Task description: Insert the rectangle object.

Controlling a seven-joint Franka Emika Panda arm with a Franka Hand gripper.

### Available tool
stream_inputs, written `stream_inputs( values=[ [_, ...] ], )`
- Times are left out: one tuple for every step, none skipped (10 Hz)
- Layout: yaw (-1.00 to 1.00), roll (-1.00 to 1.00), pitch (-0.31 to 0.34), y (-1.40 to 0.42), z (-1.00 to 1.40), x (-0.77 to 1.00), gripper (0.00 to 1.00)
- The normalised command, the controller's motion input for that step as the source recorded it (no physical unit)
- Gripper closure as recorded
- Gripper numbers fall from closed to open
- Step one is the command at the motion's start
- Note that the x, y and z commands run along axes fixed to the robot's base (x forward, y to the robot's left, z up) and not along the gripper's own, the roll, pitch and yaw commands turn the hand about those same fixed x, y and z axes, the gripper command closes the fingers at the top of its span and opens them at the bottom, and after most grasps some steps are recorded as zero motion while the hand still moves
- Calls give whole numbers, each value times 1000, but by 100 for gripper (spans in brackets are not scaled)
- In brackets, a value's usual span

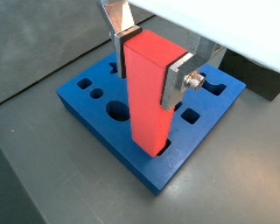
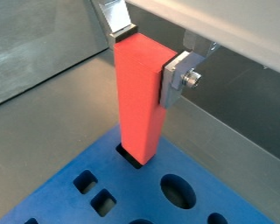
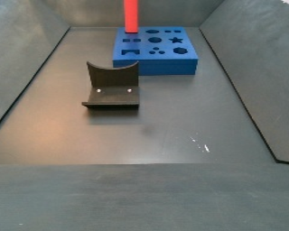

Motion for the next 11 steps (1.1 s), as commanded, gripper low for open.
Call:
stream_inputs(
  values=[
    [29, 256, 10, 106, -231, 186, 100],
    [0, 213, 0, 43, -271, 154, 100],
    [0, 130, 0, 0, -326, 37, 100],
    [0, 79, -40, 0, -397, 0, 100],
    [0, 17, -91, 0, -377, -143, 100],
    [29, 0, -76, 0, -306, -154, 100],
    [23, 0, -39, 0, -257, -129, 100],
    [37, 31, 0, 0, -220, -106, 100],
    [29, 23, 0, 0, -249, -9, 100],
    [0, 0, -9, -86, -406, 66, 100],
    [0, 0, -43, -140, -511, 180, 100]
  ],
)
